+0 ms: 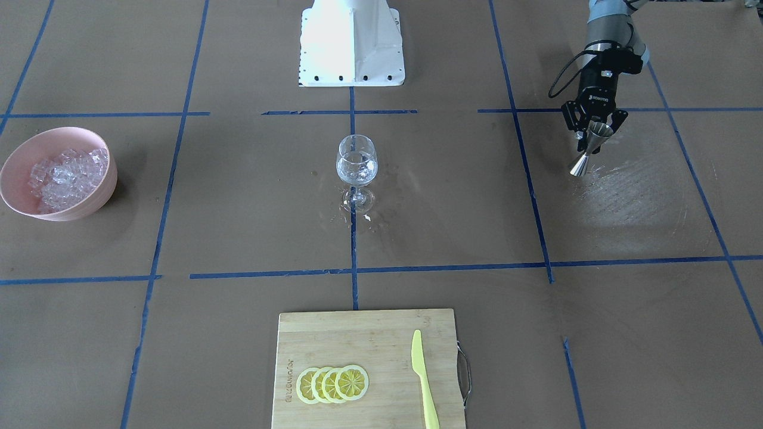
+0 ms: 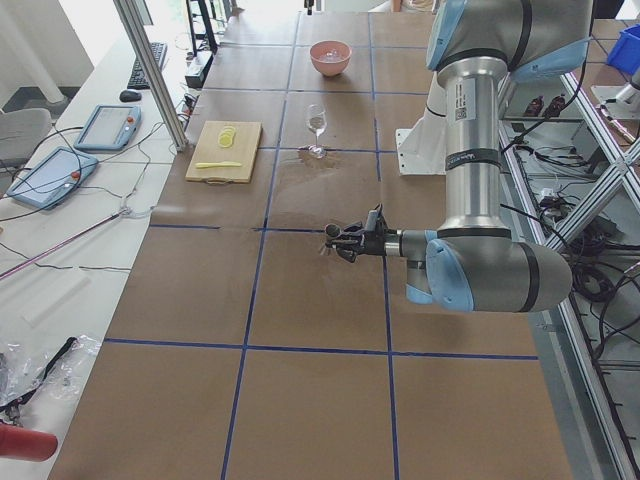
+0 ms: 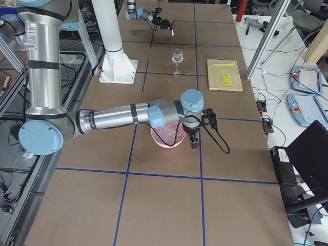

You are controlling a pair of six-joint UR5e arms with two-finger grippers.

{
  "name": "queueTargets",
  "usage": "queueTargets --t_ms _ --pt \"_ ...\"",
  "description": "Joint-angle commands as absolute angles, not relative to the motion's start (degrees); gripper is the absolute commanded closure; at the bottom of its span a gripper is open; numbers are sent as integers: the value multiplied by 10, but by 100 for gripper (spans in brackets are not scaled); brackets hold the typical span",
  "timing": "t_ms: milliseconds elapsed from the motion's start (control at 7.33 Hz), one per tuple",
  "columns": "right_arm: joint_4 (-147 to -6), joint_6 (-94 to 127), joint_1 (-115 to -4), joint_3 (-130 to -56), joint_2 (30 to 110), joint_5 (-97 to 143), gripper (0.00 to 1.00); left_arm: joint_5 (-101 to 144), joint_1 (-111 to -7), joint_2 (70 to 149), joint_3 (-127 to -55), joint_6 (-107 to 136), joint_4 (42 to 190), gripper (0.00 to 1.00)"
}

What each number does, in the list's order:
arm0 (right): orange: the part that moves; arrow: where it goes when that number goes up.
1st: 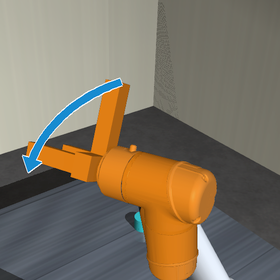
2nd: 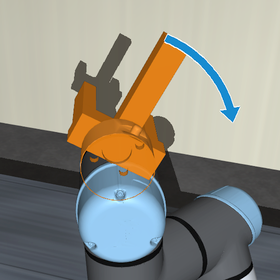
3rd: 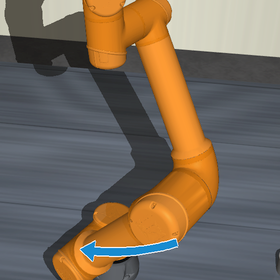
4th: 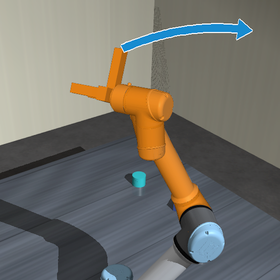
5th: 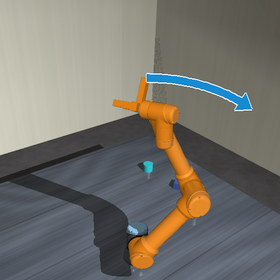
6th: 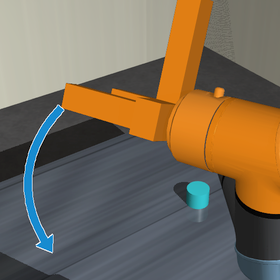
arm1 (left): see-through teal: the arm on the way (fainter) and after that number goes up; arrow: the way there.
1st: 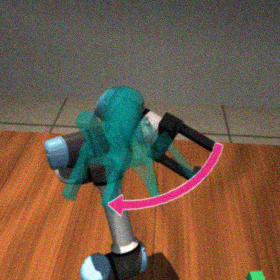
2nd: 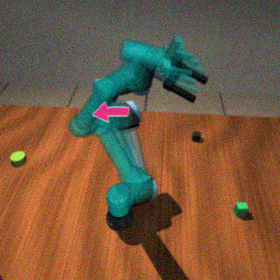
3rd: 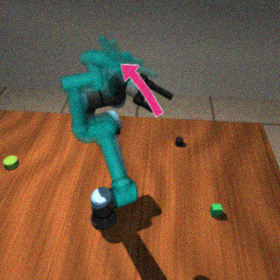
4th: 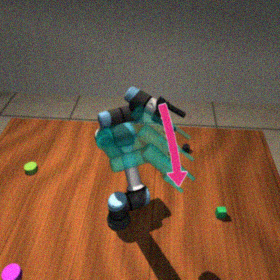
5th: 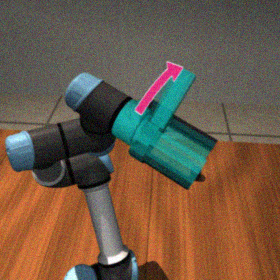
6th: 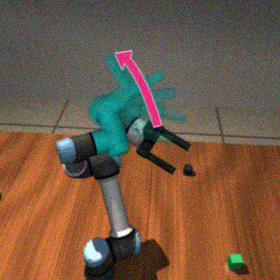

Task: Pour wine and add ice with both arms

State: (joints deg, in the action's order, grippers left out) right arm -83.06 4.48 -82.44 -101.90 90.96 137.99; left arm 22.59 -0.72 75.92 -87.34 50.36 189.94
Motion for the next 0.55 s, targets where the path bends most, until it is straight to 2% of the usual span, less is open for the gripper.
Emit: queueTargets --t_ms 0,137,273,410 --pt "-831 45 -824 -1017 910 1380 0 227 -4 764 -873 504 1898 63" --pt "-831 45 -824 -1018 910 1380 0 227 -4 767 -873 504 1898 65" --pt "-831 45 -824 -1018 910 1380 0 228 -4 767 -873 504 1898 72" --pt "-831 45 -824 -1017 910 1380 0 228 -4 767 -870 504 1898 73"
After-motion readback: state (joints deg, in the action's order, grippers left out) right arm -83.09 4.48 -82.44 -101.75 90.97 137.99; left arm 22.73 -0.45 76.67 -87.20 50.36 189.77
